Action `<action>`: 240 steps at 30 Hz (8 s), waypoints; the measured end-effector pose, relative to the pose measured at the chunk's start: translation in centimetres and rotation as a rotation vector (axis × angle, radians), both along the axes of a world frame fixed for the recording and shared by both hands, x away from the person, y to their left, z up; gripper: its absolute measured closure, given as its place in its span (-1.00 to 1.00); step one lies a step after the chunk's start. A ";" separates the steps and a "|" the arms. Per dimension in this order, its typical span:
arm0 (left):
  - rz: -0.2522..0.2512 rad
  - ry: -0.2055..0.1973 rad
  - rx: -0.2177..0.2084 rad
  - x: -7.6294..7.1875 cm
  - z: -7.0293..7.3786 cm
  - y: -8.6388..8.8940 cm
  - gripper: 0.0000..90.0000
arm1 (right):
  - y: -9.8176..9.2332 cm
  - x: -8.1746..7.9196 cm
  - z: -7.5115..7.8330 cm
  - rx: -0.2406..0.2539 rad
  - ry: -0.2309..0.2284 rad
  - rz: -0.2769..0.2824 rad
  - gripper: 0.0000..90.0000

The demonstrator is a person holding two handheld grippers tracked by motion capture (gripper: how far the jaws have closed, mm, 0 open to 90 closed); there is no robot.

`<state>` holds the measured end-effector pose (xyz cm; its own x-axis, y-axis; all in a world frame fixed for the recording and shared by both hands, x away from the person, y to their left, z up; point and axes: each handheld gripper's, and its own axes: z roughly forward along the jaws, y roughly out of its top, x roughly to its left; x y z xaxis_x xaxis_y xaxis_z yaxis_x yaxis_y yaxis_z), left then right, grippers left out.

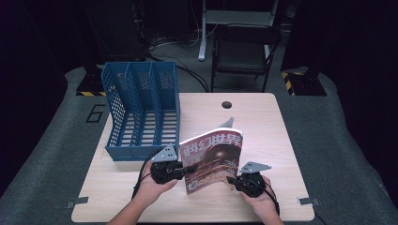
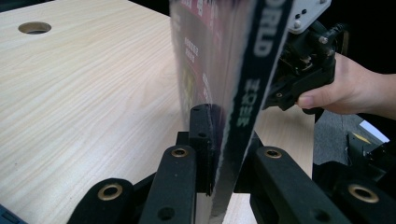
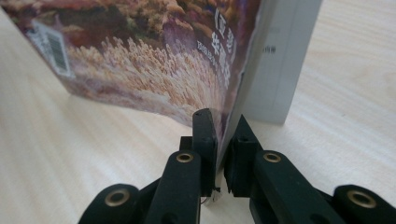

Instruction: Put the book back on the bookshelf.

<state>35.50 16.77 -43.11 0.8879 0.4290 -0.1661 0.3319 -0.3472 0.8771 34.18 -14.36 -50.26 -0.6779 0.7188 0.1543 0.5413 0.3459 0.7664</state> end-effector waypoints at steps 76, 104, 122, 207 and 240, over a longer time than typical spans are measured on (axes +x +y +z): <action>0.001 -0.009 0.028 -0.8 2.3 -1.0 0.62 | -0.9 0.9 0.2 0.120 -0.055 -0.186 0.17; 0.008 -0.047 0.122 -0.2 9.1 -2.2 0.57 | -0.9 0.7 0.3 0.137 -0.048 -0.193 0.16; -0.009 -0.023 0.173 0.4 10.8 -3.5 0.65 | -1.2 0.7 0.3 0.143 -0.052 -0.185 0.16; 0.056 0.038 0.418 3.4 13.7 -7.6 0.85 | -1.6 0.7 0.5 0.159 -0.050 -0.196 0.14; 0.149 0.030 0.374 4.2 16.8 -2.7 0.85 | -1.9 0.7 0.6 0.159 -0.057 -0.206 0.13</action>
